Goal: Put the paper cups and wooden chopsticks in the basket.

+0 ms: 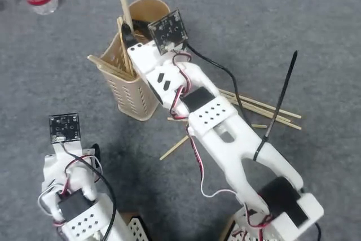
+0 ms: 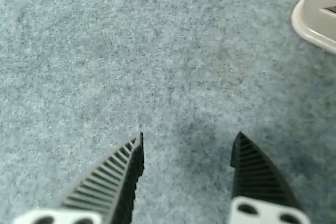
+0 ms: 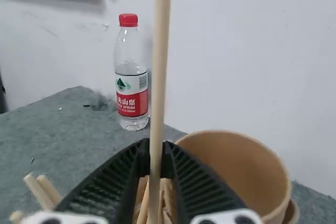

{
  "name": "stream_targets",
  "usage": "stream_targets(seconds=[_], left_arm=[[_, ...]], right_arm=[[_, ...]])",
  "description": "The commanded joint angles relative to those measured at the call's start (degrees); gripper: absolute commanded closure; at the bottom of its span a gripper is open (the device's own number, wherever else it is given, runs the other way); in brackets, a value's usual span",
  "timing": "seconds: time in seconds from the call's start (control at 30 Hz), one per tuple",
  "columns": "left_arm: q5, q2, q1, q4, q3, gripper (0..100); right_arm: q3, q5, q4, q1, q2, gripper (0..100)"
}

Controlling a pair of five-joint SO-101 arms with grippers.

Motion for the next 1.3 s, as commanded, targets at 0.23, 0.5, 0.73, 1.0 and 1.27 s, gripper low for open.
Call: stream_targets(seconds=[0.23, 0.5, 0.73, 1.0, 1.27], left_arm=[[-0.44, -1.05, 0.53, -0.09, -0.4, 74], [-0.44, -1.05, 0.53, -0.09, -0.4, 74], [-0.44, -1.05, 0.53, -0.09, -0.4, 74], [-0.44, -1.05, 0.53, 0.09, -0.4, 74], [-0.44, -1.05, 0.53, 0.0, -0.4, 74]], right_arm=[[4.13, 9.14, 12.44, -5.14, -15.78, 80.8], [3.96, 17.85, 38.11, 1.19, -29.41, 80.7], [4.4, 33.67, 58.77, 7.34, -23.69, 80.8], [4.13, 58.02, 64.75, 13.76, -3.82, 80.9], [-3.16, 65.23, 65.27, 18.15, 18.24, 80.9]])
